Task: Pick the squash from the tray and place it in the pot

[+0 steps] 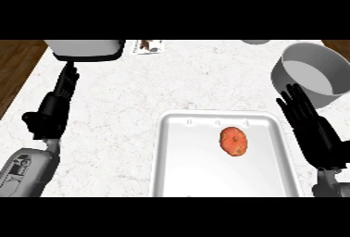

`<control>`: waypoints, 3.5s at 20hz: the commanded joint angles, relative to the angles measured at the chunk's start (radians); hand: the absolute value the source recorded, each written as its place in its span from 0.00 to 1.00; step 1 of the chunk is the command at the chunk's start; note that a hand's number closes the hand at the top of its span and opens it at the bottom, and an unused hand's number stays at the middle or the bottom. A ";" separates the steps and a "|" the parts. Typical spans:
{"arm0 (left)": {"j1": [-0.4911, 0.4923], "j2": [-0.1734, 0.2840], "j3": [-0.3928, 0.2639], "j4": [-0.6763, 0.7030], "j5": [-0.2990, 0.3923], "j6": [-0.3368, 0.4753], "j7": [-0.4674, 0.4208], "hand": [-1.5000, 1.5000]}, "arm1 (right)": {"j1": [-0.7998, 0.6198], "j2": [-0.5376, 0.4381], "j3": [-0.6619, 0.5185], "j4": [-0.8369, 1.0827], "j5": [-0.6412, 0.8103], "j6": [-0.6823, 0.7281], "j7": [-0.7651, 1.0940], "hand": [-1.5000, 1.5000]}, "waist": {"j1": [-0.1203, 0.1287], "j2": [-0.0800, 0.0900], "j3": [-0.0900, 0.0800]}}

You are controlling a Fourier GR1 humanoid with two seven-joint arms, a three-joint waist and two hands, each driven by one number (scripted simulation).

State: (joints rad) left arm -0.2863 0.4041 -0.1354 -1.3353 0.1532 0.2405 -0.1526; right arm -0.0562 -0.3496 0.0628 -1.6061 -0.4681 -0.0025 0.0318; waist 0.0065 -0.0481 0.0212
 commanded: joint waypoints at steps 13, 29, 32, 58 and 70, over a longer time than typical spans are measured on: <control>0.213 0.108 0.033 -0.059 0.000 0.002 0.241 0.50 | 0.201 -0.157 0.047 -0.030 0.666 -0.439 -0.240 0.00 | -0.011 0.041 -0.020; 0.295 0.069 0.029 -0.134 -0.073 -0.011 0.226 0.50 | -0.118 -0.347 0.205 -0.224 0.714 0.081 0.506 0.00 | 0.022 0.053 -0.024; 0.259 0.079 0.038 -0.145 -0.064 -0.024 0.250 0.50 | -0.187 -0.349 0.289 -0.202 0.718 0.199 0.654 0.00 | 0.027 0.054 -0.024; 0.277 0.017 0.133 -0.200 -0.131 -0.075 0.332 0.50 | -0.442 0.055 0.408 0.227 0.837 0.475 0.875 0.00 | -0.003 0.048 -0.021; 0.301 -0.056 0.166 -0.201 -0.181 -0.133 0.301 0.50 | -0.464 0.133 0.324 0.381 0.993 0.513 0.787 0.00 | -0.001 0.049 -0.021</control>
State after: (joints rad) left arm 0.0254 0.3818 0.0332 -1.5351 -0.0040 0.1106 0.1365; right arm -0.5049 -0.2575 0.4021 -1.2927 0.4594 0.5196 0.8352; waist 0.0053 0.0002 0.0000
